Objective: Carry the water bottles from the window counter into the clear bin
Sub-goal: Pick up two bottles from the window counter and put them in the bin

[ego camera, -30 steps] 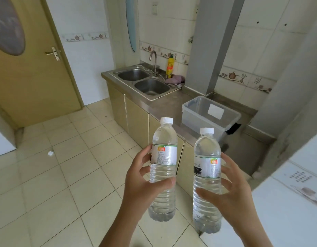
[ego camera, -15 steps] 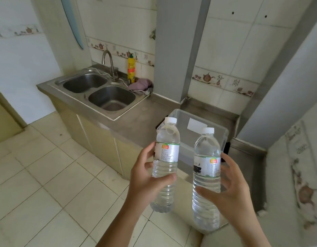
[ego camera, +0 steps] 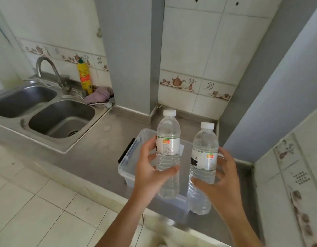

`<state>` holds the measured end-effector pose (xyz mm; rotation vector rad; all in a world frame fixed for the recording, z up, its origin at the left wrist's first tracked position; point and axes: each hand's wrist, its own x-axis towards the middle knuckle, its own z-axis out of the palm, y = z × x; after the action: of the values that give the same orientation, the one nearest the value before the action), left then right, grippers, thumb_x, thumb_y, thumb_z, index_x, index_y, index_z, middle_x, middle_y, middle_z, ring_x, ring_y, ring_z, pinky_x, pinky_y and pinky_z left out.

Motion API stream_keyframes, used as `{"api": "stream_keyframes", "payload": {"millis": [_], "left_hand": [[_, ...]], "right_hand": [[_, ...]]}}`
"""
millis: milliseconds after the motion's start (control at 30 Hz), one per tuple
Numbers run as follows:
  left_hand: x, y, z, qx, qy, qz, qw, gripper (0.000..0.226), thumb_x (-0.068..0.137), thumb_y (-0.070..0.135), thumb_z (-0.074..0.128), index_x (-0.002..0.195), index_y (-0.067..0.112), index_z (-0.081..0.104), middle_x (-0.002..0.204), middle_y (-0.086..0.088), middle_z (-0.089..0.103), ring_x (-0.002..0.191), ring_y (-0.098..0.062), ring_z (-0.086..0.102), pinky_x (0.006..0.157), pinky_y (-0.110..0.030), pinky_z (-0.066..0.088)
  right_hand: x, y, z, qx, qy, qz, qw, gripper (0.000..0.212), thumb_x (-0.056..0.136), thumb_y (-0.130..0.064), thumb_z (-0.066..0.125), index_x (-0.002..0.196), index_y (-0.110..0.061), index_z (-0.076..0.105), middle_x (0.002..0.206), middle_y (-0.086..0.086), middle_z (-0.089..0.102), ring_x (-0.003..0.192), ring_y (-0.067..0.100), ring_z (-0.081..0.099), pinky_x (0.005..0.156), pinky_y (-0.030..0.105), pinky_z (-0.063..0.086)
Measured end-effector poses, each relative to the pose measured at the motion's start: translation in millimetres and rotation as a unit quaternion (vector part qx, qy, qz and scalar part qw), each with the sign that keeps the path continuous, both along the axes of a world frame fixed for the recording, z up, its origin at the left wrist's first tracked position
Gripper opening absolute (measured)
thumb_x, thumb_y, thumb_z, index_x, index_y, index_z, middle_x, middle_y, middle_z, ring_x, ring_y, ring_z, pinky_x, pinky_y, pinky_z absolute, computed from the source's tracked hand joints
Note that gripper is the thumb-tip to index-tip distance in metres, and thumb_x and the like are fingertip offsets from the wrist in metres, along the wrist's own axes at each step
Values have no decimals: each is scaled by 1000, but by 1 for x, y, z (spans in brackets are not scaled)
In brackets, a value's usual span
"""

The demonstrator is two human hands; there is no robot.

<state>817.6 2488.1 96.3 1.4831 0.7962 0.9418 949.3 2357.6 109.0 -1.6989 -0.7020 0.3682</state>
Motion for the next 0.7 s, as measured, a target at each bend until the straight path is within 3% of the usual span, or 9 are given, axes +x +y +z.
{"api": "stream_keyframes", "payload": {"millis": [133,233,333,400,500,633,700], "left_hand": [[47,34,-15,-2,20,-25,999,92,54,14,95,123,53,47,120,32,57,114,-1,58,91,-35,57],[71,54,-28,0,39,-44,998,93,60,0,91,128,42,44,122,25,55,109,4,57,87,-25,55],[93,70,-42,-20,47,-69,996,95,61,-9,87,135,30,41,124,13,54,103,10,59,82,-15,53],[106,80,-54,-34,63,-72,995,89,58,-4,88,124,35,44,118,5,56,97,11,61,78,-12,51],[121,90,-69,-36,107,-78,991,80,48,15,90,111,40,46,113,1,61,95,1,66,79,-19,55],[131,93,-86,-47,134,-88,986,80,53,2,93,108,38,47,104,13,64,87,10,65,70,-8,50],[134,95,-92,-46,145,-83,985,80,50,3,94,111,31,50,103,11,65,88,4,67,68,-5,47]], "right_hand": [[32,39,-9,17,21,-6,1000,95,57,7,85,124,-42,39,114,-28,51,96,-20,53,68,0,45],[50,64,-27,8,31,-24,999,92,54,1,88,123,-40,46,116,-19,59,100,-8,59,82,21,54],[63,83,-40,-5,33,-34,999,86,46,-24,91,119,-41,49,117,-14,61,102,3,63,86,37,54],[69,92,-49,-15,39,-42,998,86,42,-37,88,118,-43,49,115,-15,62,101,6,64,86,41,54],[77,98,-61,-38,50,-56,996,87,44,-32,87,121,-44,47,114,-21,61,102,4,63,87,46,54],[85,102,-76,-61,66,-98,991,86,44,-30,86,118,-46,45,110,-27,61,101,5,64,89,44,54],[86,104,-82,-90,59,-113,988,84,43,-35,84,112,-55,42,108,-28,61,100,7,64,89,41,53]]}}
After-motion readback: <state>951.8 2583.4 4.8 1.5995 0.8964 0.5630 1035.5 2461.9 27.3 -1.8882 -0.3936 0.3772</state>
